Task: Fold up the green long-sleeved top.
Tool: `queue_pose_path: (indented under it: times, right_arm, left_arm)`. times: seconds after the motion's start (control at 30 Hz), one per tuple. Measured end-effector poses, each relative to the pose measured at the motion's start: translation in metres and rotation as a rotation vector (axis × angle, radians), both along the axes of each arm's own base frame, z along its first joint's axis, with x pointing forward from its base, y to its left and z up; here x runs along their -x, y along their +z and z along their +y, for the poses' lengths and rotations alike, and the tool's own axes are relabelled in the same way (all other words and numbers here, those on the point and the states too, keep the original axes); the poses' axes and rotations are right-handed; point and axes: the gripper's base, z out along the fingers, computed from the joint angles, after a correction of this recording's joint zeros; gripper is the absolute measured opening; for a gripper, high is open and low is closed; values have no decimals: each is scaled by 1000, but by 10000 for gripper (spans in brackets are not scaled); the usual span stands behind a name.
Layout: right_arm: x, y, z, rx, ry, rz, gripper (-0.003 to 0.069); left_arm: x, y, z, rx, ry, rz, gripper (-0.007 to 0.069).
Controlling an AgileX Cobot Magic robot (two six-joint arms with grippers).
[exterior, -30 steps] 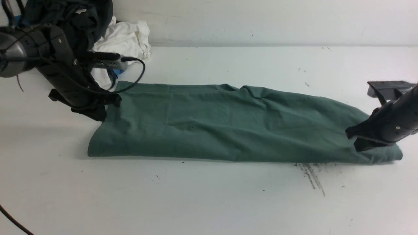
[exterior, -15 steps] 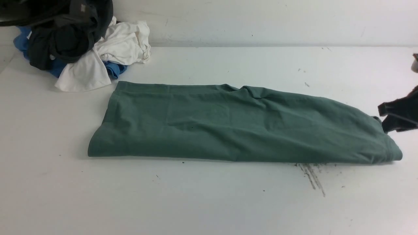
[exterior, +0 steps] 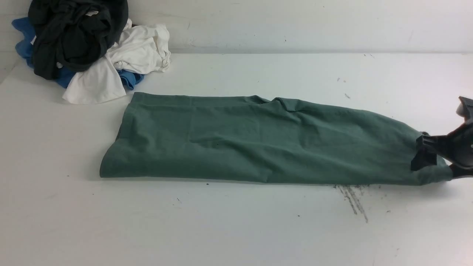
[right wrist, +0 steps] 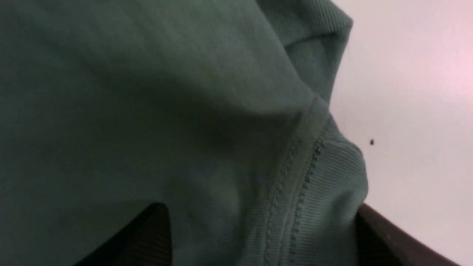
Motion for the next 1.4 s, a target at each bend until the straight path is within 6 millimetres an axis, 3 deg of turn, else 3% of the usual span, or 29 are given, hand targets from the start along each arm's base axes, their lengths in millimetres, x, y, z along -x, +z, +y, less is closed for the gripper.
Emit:
queue_pose_path:
  times: [0.03,0.07,0.1,0.17,0.2,0.27,0.3,0.33,0.37,0.5,0.57,0.6,0.63,0.67,0.7,0.73,0.83,0.9,0.93,0.97,1.0,1.03,1.13,1.17,1.2,1.27,1.4]
  right_arm:
    - [-1,0,2,-4,-1,-9,456]
    - [-1,0,2,-3,0,-10,445]
    - [-2,0,2,-7,-1,-11,344]
    - [-1,0,1,-4,0,-11,232]
    - [-1,0,1,-2,1,-10,220]
    - [1,3,-6,23,5,-14,71]
    - [3,7,-11,42,6,-22,43]
    - [3,8,-11,42,6,-25,41]
    - [8,23,-25,85,-14,-56,31]
    - [24,71,-46,168,-71,-174,31]
    - [31,100,-45,204,-73,-255,31]
    - [32,102,-44,206,-72,-263,31]
    - [35,121,-33,217,-47,-324,31]
    - [36,125,-30,220,-43,-340,31]
    - [36,142,-5,218,22,-414,31]
    - [36,145,-2,220,30,-431,31]
    - [30,163,75,169,234,-576,31]
    - [29,163,126,124,357,-644,31]
    - [29,162,136,115,380,-658,31]
    - [31,159,171,84,458,-702,31]
    - [30,157,176,82,463,-715,31]
    - [31,149,210,58,523,-760,31]
    - [31,119,277,15,627,-797,31]
    - [32,121,280,11,633,-803,31]
    - [27,100,309,-1,680,-778,31]
    - [21,82,338,-18,724,-763,31]
    - [9,40,379,-40,797,-675,46]
  left_arm:
    - [2,-11,0,2,1,20,26]
    - [2,-10,0,2,0,20,26]
    - [2,-20,-1,-1,-10,55,26]
    - [1,-30,-3,-6,-30,106,26]
    - [1,-31,-3,-7,-33,113,26]
    - [0,-41,-4,-7,-44,154,26]
    - [-1,-45,-4,-7,-47,171,26]
    - [-1,-47,-4,-7,-47,176,26]
    - [-2,-54,-4,-7,-49,198,26]
    - [-6,-64,-4,1,-43,232,26]
    - [-11,-70,-2,20,-25,240,26]
    - [-12,-70,-2,22,-23,238,26]
    - [-17,-73,-1,46,-6,242,26]
    - [-18,-74,-1,46,-4,242,26]
    - [-24,-76,-1,89,7,250,26]
    - [-24,-76,0,89,9,251,26]
    - [-34,-79,-1,162,14,278,26]
    - [-37,-80,-1,171,13,287,26]
    - [-37,-80,-1,173,13,288,26]
    - [-37,-80,-1,176,14,287,26]
    - [-37,-80,-1,176,15,287,26]
    - [-37,-80,-1,178,14,285,26]
    - [-37,-79,-4,176,-4,281,26]
    - [-37,-79,-4,176,-4,281,26]
    - [-36,-79,-7,170,-23,281,26]
    - [-36,-79,-9,158,-41,280,26]
    - [-35,-80,-12,141,-64,287,26]
